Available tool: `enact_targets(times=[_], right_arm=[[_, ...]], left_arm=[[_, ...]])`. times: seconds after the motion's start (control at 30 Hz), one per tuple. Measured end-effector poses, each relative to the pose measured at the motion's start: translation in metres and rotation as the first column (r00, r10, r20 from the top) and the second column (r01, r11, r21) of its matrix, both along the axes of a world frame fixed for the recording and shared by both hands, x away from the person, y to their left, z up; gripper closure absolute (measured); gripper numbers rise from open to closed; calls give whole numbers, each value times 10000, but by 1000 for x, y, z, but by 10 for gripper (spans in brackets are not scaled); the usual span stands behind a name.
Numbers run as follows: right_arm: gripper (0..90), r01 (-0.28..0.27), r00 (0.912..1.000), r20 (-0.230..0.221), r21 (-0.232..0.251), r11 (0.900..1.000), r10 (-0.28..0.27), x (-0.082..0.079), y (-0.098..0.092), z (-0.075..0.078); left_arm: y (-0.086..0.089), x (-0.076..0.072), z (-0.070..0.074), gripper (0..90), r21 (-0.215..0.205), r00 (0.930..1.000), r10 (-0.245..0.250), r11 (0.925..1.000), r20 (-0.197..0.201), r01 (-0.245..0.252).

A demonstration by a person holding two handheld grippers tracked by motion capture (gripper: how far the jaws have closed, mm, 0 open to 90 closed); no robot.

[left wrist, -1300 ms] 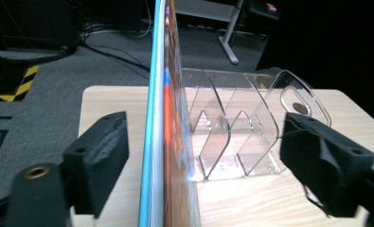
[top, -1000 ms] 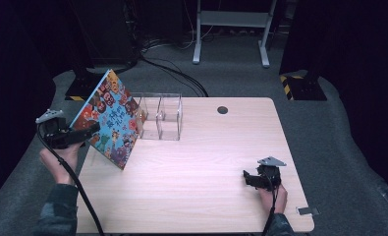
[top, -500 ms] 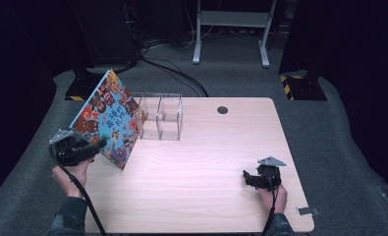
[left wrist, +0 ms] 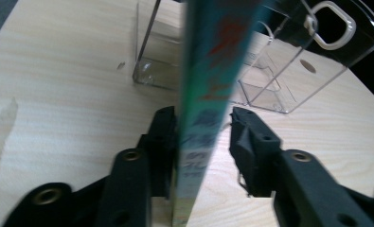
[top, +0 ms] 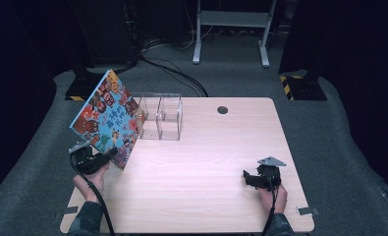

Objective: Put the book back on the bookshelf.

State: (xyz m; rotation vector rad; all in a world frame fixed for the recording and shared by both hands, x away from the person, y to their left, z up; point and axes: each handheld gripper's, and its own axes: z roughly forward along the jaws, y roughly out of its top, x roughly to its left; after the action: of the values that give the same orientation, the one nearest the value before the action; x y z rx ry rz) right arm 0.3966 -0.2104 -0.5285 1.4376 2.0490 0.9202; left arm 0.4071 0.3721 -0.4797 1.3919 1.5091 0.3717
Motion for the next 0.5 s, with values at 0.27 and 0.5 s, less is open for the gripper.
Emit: enact_targets(times=[0.27, 0.5], right_arm=[[168, 1, 10000, -2, 1, 10000, -1, 0, 0, 0], [168, 1, 10000, 4, 1, 10000, -1, 0, 0, 0]], left_arm=[[-3, 1, -4, 763, -172, 9998, -160, 9997, 113, 162], [2, 4, -4, 759, -249, 9987, -466, 9986, 186, 471]])
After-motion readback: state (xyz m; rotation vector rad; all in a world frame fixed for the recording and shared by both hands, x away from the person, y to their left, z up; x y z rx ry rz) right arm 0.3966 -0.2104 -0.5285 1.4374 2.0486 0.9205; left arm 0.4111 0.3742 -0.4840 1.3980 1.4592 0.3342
